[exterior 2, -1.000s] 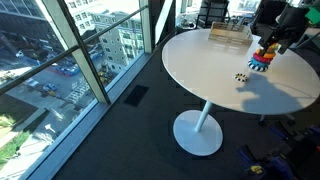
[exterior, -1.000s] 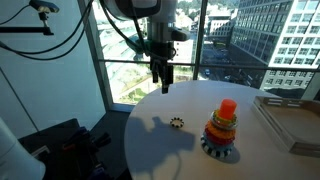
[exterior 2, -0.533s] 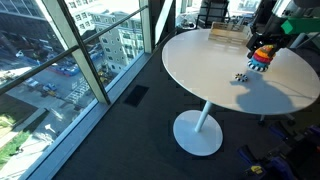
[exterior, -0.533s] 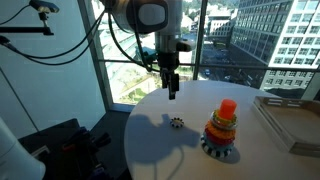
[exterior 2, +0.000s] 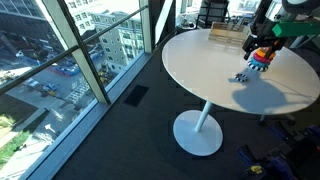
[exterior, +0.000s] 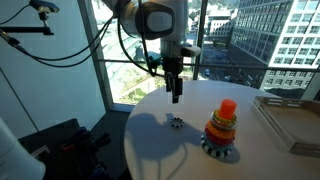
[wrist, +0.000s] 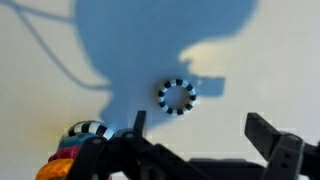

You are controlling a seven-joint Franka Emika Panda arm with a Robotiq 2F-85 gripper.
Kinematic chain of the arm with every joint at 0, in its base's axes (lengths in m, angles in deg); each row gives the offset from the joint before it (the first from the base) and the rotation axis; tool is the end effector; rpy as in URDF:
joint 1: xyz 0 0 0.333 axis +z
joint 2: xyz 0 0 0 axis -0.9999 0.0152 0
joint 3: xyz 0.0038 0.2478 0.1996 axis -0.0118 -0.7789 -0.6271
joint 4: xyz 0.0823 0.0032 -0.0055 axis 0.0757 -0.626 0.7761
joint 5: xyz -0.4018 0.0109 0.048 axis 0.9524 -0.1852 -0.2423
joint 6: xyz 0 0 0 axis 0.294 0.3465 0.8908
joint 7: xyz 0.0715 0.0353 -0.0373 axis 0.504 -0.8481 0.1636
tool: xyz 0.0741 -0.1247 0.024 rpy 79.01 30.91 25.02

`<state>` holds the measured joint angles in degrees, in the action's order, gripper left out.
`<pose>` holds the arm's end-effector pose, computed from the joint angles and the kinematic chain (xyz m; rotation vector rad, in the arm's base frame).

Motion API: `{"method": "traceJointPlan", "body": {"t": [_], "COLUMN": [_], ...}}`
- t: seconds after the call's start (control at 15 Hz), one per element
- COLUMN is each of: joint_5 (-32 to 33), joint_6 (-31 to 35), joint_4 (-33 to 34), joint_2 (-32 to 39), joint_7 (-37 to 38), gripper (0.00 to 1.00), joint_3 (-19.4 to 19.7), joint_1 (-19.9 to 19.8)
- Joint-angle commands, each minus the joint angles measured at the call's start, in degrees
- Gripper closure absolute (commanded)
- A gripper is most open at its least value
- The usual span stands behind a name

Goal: Put the striped ring around the orange rod

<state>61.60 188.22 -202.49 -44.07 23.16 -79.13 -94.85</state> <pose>0.5286 -0.1111 0.2615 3.0189 -0.7502 -0.0305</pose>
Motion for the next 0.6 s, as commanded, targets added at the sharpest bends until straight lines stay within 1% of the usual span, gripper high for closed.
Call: {"method": "traceJointPlan", "body": {"t": [0.0, 0.2, 0.53], "joint_5": [-0.06, -0.49, -1.05], "joint_6": [-0.15, -0.46, 1.89], "joint_4": [0.13, 0.77, 1.68], "joint_2": [0.02, 0.66, 2.83], "joint_7": [-0.06, 0.31, 3.77], "gripper": [0.0, 0.0, 0.0], "joint_3": [0.37, 0.4, 0.67], "joint_1": [0.34, 0.28, 0.51]}}
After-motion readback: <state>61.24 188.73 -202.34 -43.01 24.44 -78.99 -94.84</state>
